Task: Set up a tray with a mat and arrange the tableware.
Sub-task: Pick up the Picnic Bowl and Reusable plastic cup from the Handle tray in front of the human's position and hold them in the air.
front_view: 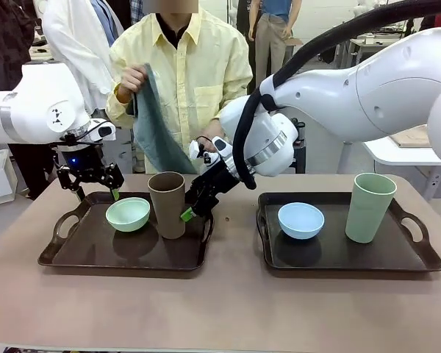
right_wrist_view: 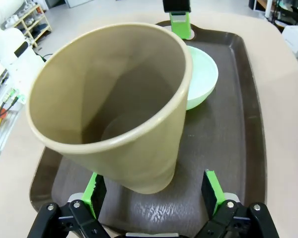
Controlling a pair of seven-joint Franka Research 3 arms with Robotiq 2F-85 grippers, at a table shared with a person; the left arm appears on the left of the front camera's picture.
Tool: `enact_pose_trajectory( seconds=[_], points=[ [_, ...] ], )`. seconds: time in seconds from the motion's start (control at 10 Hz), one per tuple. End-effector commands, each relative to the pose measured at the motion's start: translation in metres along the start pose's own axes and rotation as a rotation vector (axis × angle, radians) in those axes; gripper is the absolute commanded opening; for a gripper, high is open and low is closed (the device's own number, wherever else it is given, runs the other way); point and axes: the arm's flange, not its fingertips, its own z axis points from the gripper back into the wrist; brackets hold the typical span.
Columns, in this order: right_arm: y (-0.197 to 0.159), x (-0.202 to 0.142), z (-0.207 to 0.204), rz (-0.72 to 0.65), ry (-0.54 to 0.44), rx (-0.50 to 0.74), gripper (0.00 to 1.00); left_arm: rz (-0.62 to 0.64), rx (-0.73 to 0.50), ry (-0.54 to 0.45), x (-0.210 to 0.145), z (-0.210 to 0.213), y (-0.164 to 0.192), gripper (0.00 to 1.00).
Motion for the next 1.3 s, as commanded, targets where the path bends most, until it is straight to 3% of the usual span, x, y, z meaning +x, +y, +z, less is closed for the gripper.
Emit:
enact_pose_trajectory(
  seconds=[0.0,0.3,0.6,1.2],
  points=[
    [-0.002,0.006,-0.006,-0.004,0.029,0.006,1.00,0.043,0.033,-0.001,0.010,-0.002,-0.003,1.00],
    [0.004,0.013,-0.013,0.012,0.038,0.010,1.00,0.055,0.034,0.012,0.020,-0.012,-0.001,1.00],
    [-0.013,0.017,-0.015,0.031,0.010,-0.005,1.00,0.001,0.005,-0.012,0.031,-0.024,-0.018,1.00],
    [-0.028,0.022,-0.033,0.025,-0.010,0.048,1.00,-0.024,-0.005,0.059,0.010,-0.042,-0.026,1.00]
  ],
)
